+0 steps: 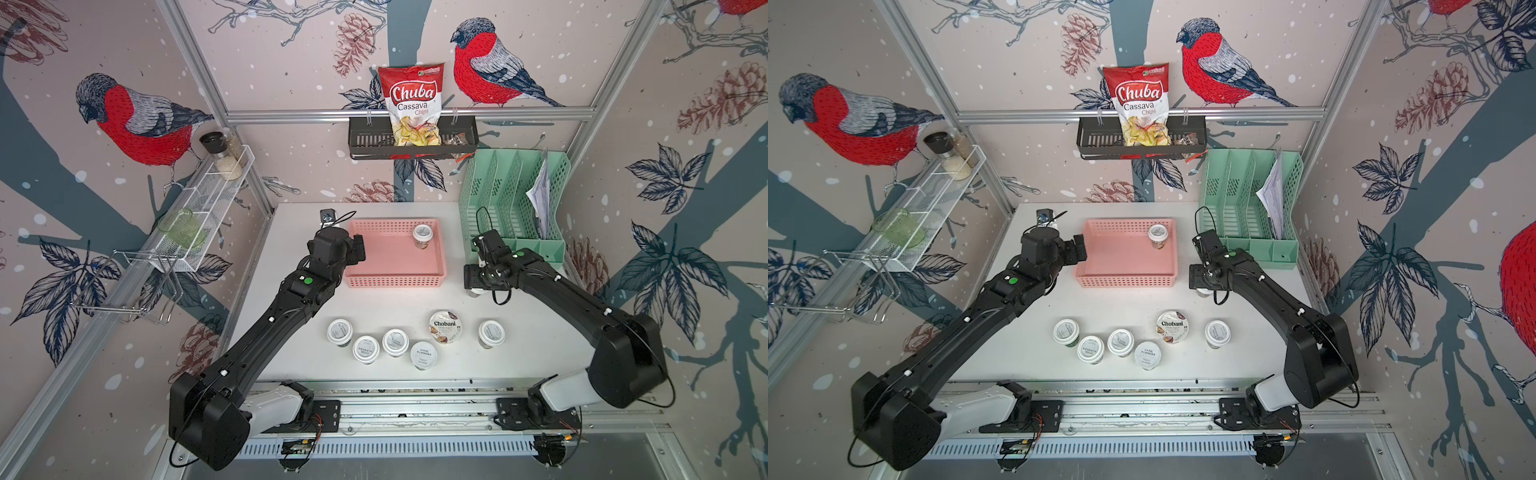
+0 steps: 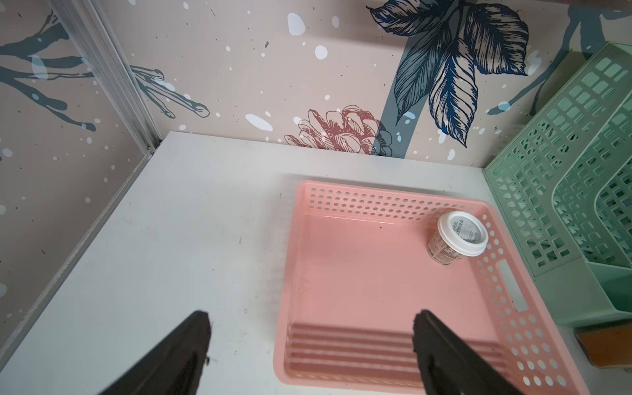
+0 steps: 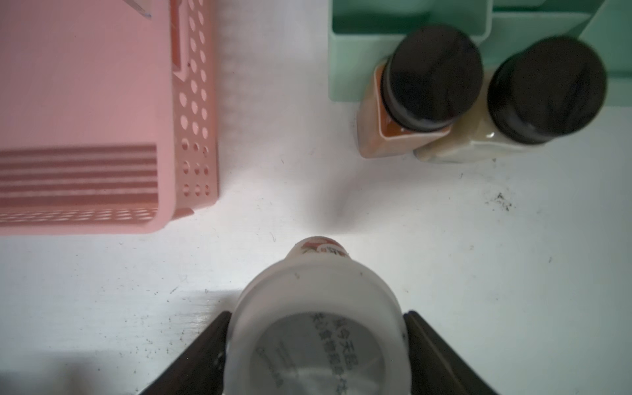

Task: Put the yogurt in the basket
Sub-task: Pick up the yogurt from the center of the board, then place the yogurt in the basket.

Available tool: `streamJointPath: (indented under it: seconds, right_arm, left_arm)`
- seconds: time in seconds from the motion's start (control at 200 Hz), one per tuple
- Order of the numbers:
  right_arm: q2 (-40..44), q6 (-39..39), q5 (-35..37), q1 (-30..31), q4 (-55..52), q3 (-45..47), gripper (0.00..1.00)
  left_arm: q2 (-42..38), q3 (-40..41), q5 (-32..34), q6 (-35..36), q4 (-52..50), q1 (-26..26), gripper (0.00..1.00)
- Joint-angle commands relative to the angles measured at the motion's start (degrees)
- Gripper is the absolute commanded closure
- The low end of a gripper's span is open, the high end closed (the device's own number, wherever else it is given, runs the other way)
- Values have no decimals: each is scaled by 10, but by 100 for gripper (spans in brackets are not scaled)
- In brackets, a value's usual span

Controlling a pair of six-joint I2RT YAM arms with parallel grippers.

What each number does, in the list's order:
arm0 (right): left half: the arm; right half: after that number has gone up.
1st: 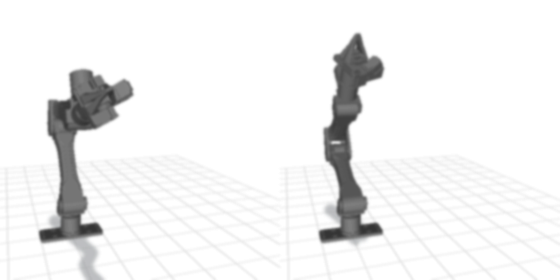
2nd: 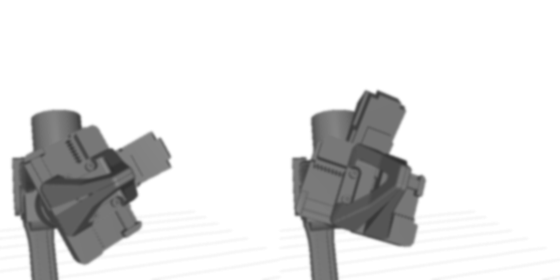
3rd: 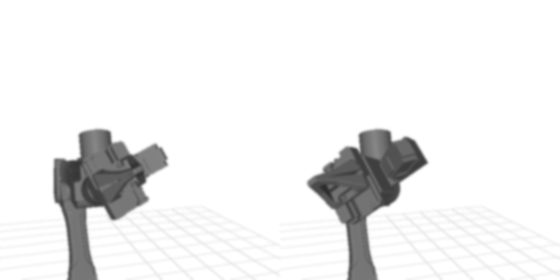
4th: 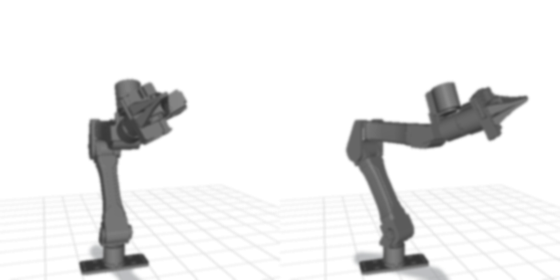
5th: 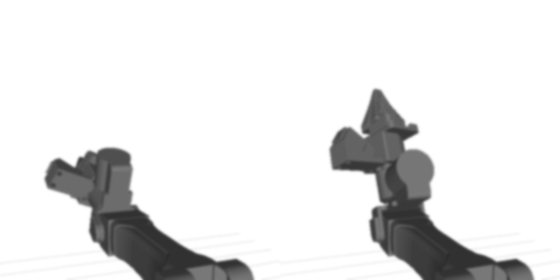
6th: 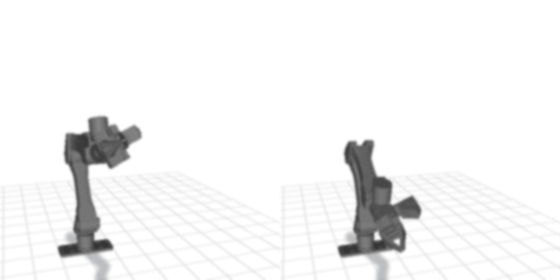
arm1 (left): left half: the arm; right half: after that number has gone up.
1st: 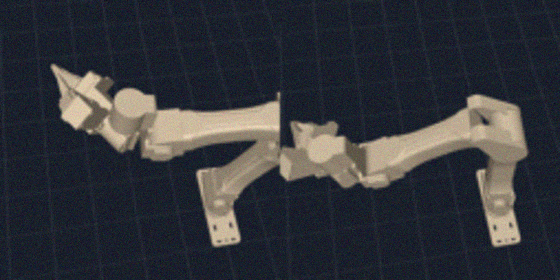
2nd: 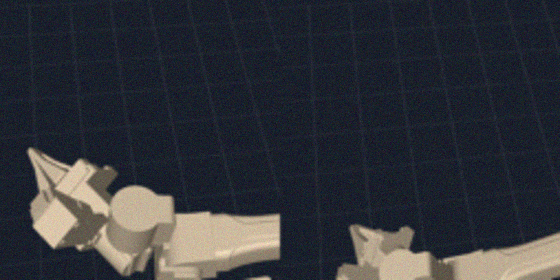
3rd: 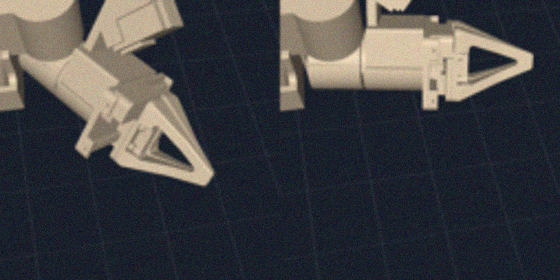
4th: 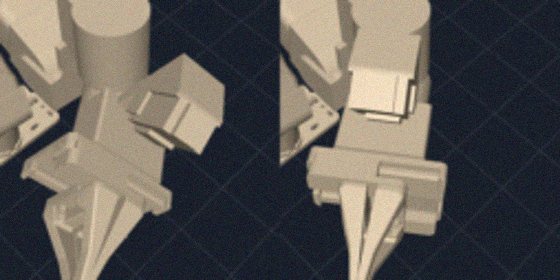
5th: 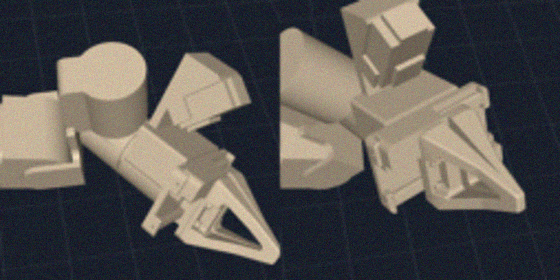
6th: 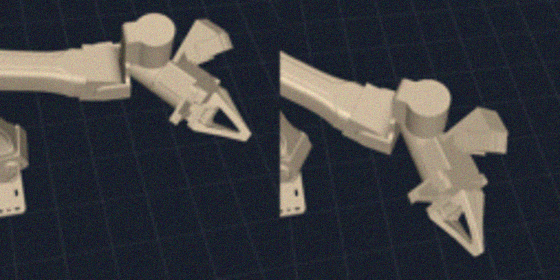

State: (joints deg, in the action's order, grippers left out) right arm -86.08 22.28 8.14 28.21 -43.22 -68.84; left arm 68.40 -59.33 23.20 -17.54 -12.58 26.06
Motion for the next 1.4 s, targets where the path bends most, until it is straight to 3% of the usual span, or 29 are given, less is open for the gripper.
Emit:
streamJointPath:
  seconds: [0.0, 0.335, 0.81, 1.391]
  right_arm:
    - [-27, -20, 12, 8, -30, -58, 22]
    - [-153, -45, 9, 38, -83, -284, 22]
    - [-401, -73, -19, 92, -157, -642, 22]
    - [-496, -93, 19, 125, 29, -649, 22]
  left_arm:
    - [-2, -2, 10, 6, 5, 1, 5]
    - [1, -3, 21, 9, 5, 0, 4]
    - [3, -5, 19, 6, 2, -8, 4]
    - [1, -2, 15, 3, 1, -9, 4]
